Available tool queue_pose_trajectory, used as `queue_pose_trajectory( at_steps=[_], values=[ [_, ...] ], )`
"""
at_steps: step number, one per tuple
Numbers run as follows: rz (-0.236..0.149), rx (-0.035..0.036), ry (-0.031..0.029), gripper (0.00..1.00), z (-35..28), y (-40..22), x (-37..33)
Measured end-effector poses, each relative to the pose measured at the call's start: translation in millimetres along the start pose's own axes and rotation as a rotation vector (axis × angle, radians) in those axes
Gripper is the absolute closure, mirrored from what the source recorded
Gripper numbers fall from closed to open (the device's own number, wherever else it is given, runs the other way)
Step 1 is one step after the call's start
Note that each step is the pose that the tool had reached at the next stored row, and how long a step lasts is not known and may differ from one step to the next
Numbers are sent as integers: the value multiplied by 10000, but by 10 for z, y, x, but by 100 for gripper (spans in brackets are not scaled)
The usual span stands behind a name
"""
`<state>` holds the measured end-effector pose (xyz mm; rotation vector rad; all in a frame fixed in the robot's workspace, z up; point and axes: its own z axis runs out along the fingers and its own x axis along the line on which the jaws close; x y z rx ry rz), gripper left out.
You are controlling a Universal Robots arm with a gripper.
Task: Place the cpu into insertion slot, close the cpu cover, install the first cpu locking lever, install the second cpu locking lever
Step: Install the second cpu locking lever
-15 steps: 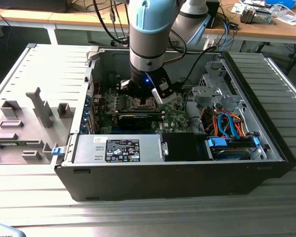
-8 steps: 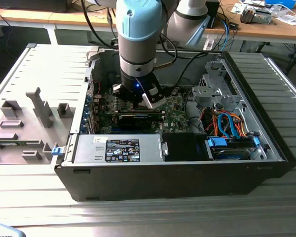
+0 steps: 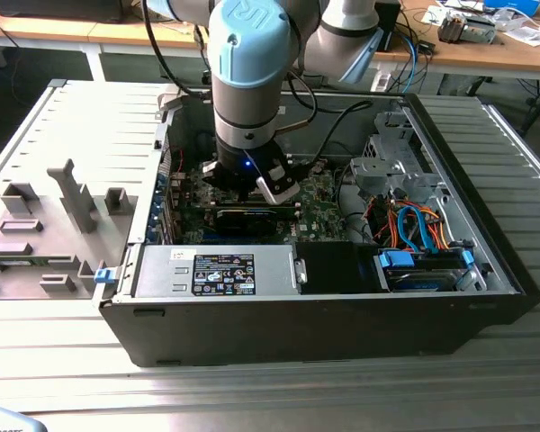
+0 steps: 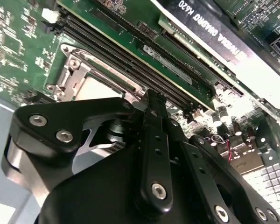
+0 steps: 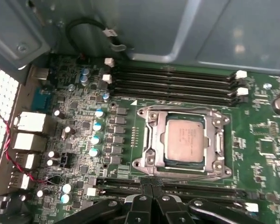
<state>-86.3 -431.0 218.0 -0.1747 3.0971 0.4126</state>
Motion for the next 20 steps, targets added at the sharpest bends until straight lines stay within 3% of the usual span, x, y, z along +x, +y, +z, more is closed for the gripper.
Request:
queue_pose_trajectory(
  at_steps=[7,15,20],
  values=[
    [-272,-8,73,89,76,-3,43],
    [-453,-14,121,89,202,91,69],
    [-497,-15,135,89,246,111,72]
  ],
)
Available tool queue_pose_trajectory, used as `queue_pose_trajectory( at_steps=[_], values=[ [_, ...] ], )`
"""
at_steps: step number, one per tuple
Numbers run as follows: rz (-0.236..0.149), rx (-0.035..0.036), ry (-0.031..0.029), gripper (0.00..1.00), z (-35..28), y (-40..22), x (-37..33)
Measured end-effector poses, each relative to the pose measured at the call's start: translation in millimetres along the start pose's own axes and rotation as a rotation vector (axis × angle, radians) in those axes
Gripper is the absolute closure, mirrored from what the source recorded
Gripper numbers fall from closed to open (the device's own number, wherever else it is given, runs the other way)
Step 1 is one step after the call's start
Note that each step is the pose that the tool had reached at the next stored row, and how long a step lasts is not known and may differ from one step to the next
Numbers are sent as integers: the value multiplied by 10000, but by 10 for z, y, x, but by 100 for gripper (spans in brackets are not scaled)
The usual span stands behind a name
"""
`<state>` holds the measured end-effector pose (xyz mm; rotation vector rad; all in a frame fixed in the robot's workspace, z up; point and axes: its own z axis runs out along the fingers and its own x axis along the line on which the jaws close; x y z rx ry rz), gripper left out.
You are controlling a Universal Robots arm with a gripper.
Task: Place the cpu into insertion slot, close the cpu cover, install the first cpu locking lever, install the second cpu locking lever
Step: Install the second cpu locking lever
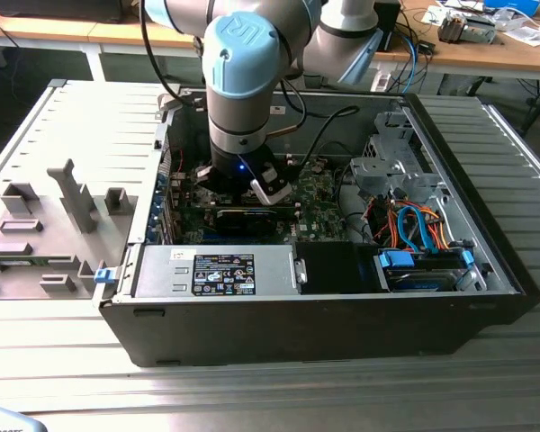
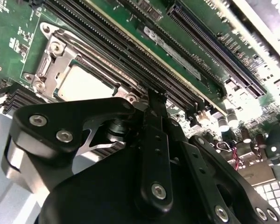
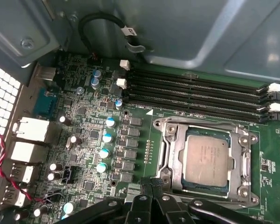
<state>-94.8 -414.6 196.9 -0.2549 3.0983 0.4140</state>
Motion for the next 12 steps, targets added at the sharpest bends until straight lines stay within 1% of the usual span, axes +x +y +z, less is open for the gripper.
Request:
queue_pose_trajectory(
  at_steps=[4,6,7,9,10,12],
  values=[
    [-25,6,8,89,13,6,-1],
    [-29,114,21,89,-7,14,-1],
    [-30,186,35,89,-10,15,-2],
    [-31,274,52,89,-13,14,-1],
    [-30,343,62,89,-13,14,-2],
    [-28,431,79,89,-26,15,-1]
  ],
)
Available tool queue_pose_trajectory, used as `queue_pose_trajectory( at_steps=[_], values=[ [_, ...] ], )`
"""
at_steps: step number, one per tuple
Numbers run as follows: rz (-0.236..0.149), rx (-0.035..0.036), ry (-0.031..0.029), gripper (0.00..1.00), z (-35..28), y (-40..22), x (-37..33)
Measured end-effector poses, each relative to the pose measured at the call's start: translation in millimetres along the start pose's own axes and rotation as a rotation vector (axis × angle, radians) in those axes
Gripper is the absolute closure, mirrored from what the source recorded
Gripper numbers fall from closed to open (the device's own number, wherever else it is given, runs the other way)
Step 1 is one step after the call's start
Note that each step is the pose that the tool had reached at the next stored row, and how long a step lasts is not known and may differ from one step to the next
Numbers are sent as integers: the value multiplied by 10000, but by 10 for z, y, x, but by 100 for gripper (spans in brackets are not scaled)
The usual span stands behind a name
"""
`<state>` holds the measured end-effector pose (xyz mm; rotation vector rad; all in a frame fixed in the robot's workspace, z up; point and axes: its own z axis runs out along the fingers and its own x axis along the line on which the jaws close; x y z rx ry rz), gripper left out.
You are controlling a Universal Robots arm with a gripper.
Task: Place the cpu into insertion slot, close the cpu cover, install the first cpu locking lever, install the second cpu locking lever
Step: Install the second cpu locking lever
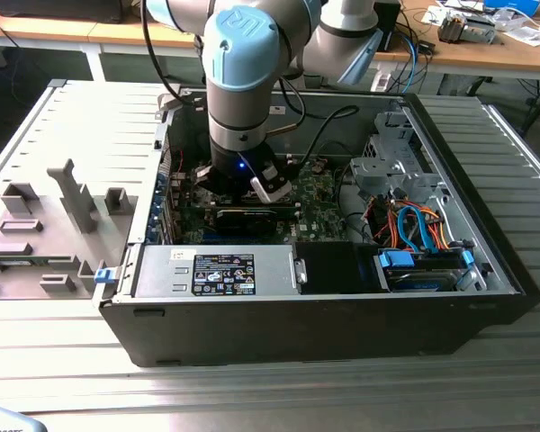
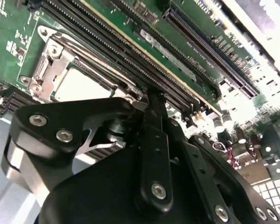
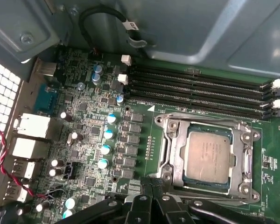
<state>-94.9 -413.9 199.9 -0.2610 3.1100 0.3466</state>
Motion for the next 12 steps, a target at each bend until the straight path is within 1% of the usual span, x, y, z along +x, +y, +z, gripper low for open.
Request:
queue_pose_trajectory(
  at_steps=[2,3,4,7,10,11,12],
  values=[
    [0,73,11,89,-11,3,-14],
    [6,102,34,89,-10,9,-53],
    [11,103,57,89,-5,26,-103],
    [19,119,95,89,4,68,-185],
    [21,130,105,89,8,93,-257],
    [24,158,120,89,-5,103,-290],
    [25,173,129,89,-13,109,-308]
  ],
)
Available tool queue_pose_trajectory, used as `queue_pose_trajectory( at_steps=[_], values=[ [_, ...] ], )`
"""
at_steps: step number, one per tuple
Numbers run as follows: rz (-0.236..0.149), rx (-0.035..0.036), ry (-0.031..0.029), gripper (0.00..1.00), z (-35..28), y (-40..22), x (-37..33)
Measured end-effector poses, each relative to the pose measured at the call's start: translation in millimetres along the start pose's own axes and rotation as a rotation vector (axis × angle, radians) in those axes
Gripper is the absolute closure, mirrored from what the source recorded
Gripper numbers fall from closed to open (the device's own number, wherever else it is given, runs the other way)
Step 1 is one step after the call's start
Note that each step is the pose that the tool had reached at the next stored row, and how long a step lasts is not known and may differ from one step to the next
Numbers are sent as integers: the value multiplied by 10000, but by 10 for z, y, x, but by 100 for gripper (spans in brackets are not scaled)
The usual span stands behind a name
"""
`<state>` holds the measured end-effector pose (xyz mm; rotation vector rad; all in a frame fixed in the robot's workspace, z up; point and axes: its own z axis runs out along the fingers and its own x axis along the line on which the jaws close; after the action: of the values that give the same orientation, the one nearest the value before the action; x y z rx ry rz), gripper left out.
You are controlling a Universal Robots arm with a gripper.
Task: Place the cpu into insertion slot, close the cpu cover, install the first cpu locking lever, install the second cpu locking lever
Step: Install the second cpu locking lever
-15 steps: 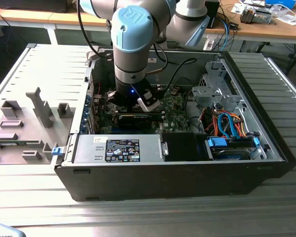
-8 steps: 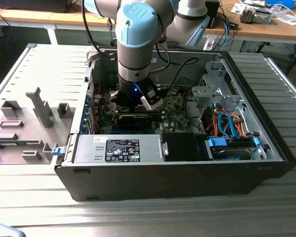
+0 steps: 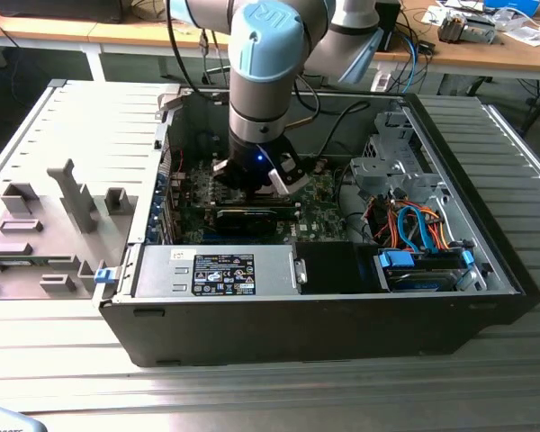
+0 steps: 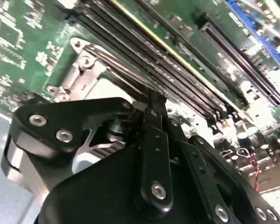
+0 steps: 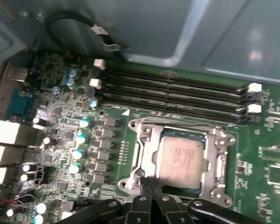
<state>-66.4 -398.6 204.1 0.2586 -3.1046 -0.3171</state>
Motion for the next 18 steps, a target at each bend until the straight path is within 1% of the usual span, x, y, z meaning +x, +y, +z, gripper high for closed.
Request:
queue_pose_trajectory(
  at_steps=[1,2,4,5,7,8,11,12,13,14,18],
  values=[
    [2,12,8,89,-14,5,-14],
    [3,42,18,89,-59,18,-32],
    [6,75,25,89,-133,38,-41],
    [8,110,34,89,-170,49,-47],
    [10,191,57,89,-208,76,-61],
    [12,219,66,89,-209,97,-72],
    [28,401,157,89,-193,192,-113],
    [37,488,199,89,-185,232,-130],
    [43,557,233,89,-179,261,-143],
    [54,654,291,89,-168,308,-174],
    [80,800,436,89,-153,378,-252]
  ],
)
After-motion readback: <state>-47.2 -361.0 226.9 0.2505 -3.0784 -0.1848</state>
